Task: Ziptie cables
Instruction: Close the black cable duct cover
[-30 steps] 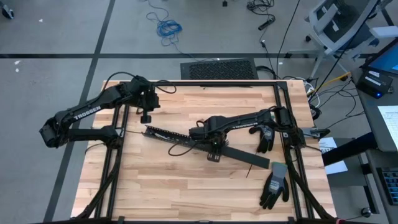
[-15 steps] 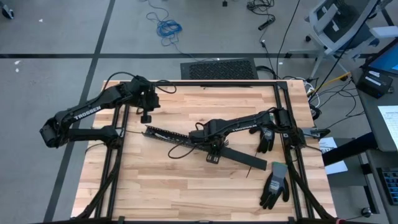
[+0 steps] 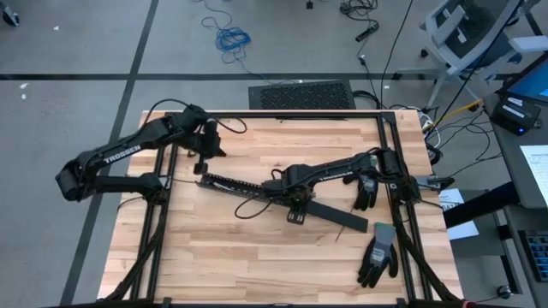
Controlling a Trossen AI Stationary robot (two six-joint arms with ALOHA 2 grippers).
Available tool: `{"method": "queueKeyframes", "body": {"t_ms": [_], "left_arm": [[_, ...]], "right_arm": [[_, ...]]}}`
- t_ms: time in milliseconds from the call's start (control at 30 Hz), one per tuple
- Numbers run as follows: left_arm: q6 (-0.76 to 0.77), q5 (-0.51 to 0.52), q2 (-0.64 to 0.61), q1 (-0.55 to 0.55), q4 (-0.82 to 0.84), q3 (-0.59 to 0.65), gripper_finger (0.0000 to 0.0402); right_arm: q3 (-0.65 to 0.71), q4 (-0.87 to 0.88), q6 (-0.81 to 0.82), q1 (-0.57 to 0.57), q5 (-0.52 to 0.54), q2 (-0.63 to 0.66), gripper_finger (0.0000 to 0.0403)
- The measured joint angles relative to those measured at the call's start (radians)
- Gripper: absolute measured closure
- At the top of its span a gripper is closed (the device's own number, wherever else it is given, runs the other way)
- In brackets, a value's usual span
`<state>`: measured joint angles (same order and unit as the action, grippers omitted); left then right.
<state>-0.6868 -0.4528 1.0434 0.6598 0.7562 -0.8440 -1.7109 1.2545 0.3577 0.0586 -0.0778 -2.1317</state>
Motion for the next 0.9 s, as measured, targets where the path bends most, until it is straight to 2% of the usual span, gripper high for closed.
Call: {"method": "queueKeyframes", "body": {"t_ms": [133,267,567,733,900], "left_arm": [[0.0,-0.04,0.048,-0.026,-0.012,0.0,0.0401],[-0.001,-0.123,0.14,-0.061,-0.056,0.0,0.0401],[-0.002,-0.123,0.341,-0.163,-0.199,0.0,0.0401],[0.003,-0.136,0.351,-0.218,-0.26,0.0,0.0401],[0.152,-0.146,0.348,-0.269,-0.42,0.0,0.0401]], "right_arm": [[-0.047,0.047,-0.023,0.0,0.01,-0.001,0.0202],[-0.083,0.096,-0.063,-0.001,0.054,-0.001,0.0202],[-0.085,0.18,-0.159,-0.005,0.1,-0.001,0.0202],[-0.085,0.181,-0.158,-0.005,0.106,-0.001,0.0202],[-0.084,0.166,-0.148,-0.002,0.104,-0.001,0.0202]]}}
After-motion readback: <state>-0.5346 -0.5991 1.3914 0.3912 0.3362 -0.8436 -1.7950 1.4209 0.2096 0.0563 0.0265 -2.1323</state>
